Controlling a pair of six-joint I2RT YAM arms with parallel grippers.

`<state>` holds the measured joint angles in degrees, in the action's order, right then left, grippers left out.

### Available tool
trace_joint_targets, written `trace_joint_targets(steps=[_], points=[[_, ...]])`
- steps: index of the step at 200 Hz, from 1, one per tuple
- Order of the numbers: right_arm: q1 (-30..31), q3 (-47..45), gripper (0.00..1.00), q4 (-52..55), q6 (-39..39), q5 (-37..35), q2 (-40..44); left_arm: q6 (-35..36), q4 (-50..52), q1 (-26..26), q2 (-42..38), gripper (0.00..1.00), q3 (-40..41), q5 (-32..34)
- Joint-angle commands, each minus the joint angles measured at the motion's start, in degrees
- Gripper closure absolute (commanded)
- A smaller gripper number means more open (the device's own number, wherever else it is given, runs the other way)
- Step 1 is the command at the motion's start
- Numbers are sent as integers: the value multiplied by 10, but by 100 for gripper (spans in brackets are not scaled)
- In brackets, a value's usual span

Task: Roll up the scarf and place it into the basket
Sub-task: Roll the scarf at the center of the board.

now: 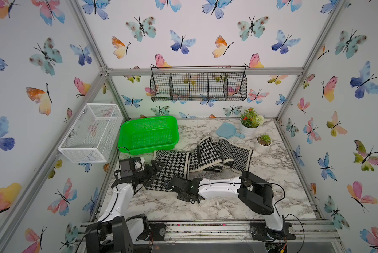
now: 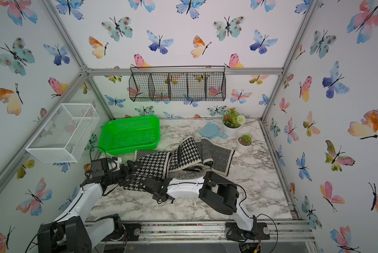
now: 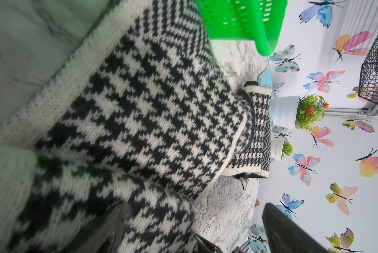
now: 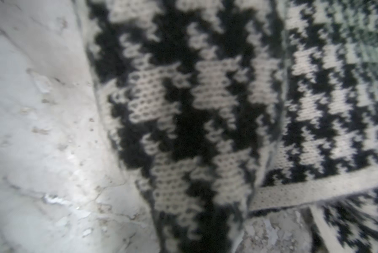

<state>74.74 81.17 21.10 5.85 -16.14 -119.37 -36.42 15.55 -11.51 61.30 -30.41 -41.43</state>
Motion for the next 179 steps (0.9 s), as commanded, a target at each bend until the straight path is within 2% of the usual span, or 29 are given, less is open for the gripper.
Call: trace_joint_targets(steps=[1, 90, 113, 149, 179], points=[[-3, 12, 98, 75, -32, 148, 13, 9, 26, -5, -10, 2, -27, 24], [-81, 20, 98, 48, -86, 518, 53, 0, 84, -7, -146, 2, -68, 155], [-113, 22, 97, 29, -101, 624, 41, 5, 89, -7, -159, 2, -72, 157], [-162, 11, 96, 2, -125, 736, 16, 10, 88, -7, -159, 2, -70, 133], [-198, 13, 96, -3, -138, 769, -3, 19, 88, -7, -155, 2, -72, 104]])
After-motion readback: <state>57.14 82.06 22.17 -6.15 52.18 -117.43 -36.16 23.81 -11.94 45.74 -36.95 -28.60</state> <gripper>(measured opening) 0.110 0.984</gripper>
